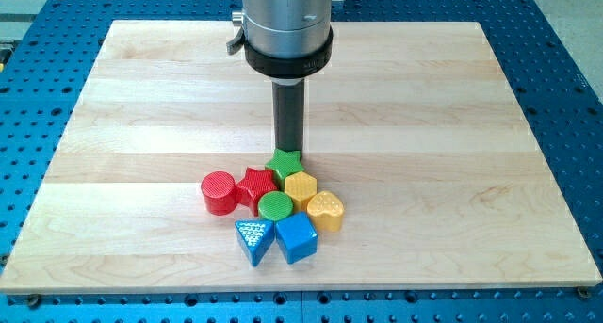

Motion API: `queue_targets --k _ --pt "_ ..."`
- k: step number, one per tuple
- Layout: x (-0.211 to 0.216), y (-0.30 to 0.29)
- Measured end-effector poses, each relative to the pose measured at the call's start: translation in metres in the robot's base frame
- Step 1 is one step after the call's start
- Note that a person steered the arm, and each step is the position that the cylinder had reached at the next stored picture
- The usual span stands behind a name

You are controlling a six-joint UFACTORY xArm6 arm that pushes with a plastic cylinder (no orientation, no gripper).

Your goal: Place your hand below the blue cube

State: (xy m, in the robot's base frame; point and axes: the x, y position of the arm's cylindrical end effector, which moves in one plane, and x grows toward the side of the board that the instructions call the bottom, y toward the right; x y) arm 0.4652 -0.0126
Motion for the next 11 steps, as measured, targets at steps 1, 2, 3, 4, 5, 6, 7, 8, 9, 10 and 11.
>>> queue_targets --k 1,2,3,4,5,6,7,8,9,10,11 --pt "0.001 0.0" --pt "0.001 0.0" --pt "-0.042 -0.004" --pt "-0.052 0.046" --pt "-0.001 0.103" --pt "0.087 0.128" --pt "0.151 0.127" --pt "0.153 0.11" --pt "0.153 0.063" --pt "0.153 0.014" --pt "0.15 -0.027"
